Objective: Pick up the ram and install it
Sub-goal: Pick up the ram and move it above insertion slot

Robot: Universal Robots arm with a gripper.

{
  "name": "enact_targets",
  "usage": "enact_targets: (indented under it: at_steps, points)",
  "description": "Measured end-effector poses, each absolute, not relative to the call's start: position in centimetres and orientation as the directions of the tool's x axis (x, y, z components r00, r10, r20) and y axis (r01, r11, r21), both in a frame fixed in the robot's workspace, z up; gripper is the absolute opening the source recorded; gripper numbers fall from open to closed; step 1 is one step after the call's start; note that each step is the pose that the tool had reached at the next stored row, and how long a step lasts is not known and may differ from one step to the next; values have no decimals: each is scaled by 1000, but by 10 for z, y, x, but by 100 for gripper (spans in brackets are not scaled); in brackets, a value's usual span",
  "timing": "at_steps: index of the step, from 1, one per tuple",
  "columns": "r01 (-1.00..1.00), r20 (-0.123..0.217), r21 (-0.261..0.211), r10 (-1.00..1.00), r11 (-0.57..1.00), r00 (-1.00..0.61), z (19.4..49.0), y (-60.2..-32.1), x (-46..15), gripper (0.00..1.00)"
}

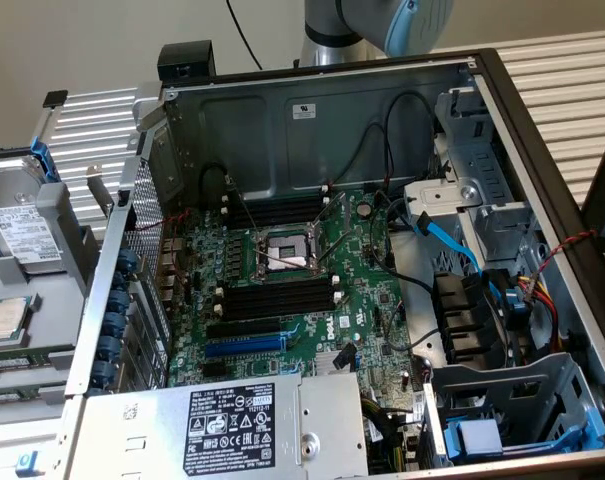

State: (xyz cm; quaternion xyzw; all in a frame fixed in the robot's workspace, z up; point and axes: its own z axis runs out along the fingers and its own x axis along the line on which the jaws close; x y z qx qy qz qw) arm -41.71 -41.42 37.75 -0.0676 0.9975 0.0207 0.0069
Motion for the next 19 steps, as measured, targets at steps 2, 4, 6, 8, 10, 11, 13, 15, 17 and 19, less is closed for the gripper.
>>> enact_targets:
  at_steps: [2,4,6,8,10,11,13,15,17,19]
  points:
    - [-169,-16,40,-168,985,-986,377,-414,-417,11]
    - [-202,-16,39,-201,979,-979,376,-414,-417,11]
    - [-232,-16,38,-232,972,-973,375,-414,-417,11]
    - [-261,-16,38,-261,965,-965,374,-414,-418,11]
    - [-288,-16,37,-287,957,-958,373,-414,-418,11]
    - [-301,-16,37,-300,953,-954,373,-414,-418,11]
    - [-330,-16,37,-330,943,-944,372,-414,-418,11]
    - [-364,-16,37,-364,931,-931,371,-414,-418,11]
    - [-398,-16,37,-398,917,-917,370,-414,-418,11]
    - [-431,-16,37,-430,902,-903,369,-414,-418,11]
